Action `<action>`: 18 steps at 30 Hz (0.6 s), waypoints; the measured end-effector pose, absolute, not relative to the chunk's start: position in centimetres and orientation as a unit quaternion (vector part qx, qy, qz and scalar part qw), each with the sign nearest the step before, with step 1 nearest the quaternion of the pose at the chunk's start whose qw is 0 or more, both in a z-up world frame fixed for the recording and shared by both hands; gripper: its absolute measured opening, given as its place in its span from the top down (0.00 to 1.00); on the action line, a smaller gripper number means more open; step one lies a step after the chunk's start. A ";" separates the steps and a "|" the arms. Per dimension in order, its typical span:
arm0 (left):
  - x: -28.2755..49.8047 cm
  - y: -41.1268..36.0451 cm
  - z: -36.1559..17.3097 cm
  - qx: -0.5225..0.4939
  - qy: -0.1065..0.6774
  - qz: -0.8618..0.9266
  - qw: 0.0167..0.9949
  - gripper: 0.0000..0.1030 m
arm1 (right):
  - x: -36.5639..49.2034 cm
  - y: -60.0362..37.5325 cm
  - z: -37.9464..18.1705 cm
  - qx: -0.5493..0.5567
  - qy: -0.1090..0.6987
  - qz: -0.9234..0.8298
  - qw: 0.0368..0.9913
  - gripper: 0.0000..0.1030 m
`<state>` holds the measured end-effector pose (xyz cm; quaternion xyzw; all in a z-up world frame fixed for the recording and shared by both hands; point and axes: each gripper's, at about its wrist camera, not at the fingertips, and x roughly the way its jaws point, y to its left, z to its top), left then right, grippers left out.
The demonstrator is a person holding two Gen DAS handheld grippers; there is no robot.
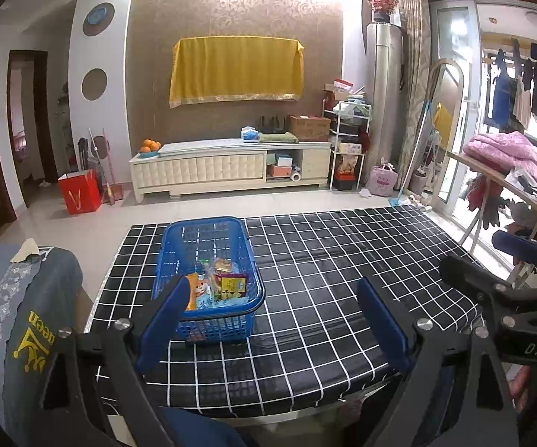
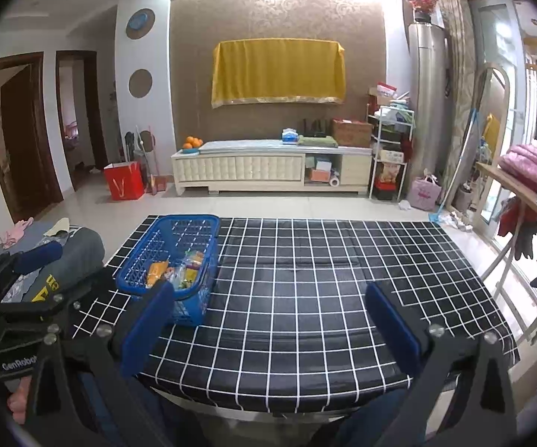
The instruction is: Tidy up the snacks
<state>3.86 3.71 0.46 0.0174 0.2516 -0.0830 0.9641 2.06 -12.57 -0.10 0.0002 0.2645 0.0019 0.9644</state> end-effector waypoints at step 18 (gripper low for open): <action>3.6 3.7 -0.1 0.021 0.255 -0.076 0.964 0.13 | 1.5 -12.5 -0.1 -0.002 0.266 0.000 0.964 0.00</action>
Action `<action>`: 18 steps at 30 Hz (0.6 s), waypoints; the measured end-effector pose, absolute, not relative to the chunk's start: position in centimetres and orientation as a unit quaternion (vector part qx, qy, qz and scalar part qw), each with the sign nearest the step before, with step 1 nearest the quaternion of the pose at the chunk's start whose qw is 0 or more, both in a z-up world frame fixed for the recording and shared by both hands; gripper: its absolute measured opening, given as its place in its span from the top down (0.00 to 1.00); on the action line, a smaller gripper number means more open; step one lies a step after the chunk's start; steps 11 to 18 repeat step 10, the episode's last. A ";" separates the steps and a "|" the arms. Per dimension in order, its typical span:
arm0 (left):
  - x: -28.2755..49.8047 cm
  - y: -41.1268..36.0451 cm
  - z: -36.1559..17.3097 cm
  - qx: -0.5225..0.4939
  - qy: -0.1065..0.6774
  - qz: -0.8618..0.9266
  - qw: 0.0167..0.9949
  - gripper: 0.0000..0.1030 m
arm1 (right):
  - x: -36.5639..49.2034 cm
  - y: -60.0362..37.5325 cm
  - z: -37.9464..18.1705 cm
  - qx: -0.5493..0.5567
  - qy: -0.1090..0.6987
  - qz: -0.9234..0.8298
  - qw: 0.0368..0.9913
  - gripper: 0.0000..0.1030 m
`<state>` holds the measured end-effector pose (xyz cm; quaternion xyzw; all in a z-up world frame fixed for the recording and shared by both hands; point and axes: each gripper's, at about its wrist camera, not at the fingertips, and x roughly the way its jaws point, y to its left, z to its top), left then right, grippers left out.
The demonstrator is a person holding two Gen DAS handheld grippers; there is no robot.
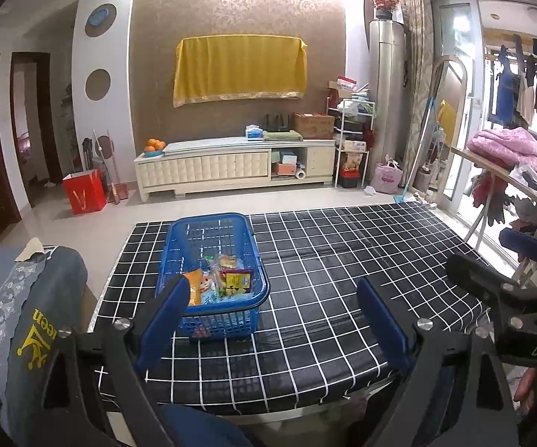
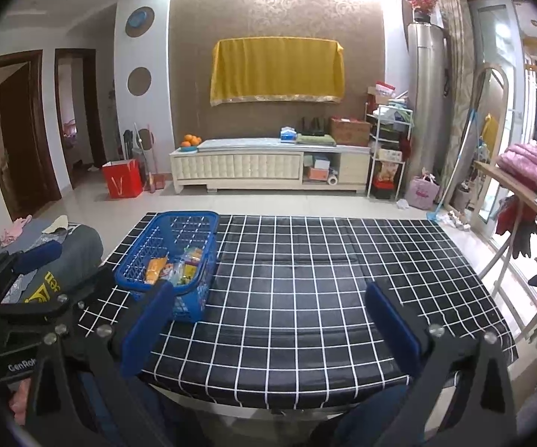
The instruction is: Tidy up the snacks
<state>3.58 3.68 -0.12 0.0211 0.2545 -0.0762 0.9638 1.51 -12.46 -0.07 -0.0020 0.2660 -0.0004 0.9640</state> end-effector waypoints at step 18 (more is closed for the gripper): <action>3.6 3.4 -0.2 0.022 0.257 -0.077 0.963 0.13 | 1.8 -12.5 -0.3 -0.001 0.273 -0.001 0.962 0.00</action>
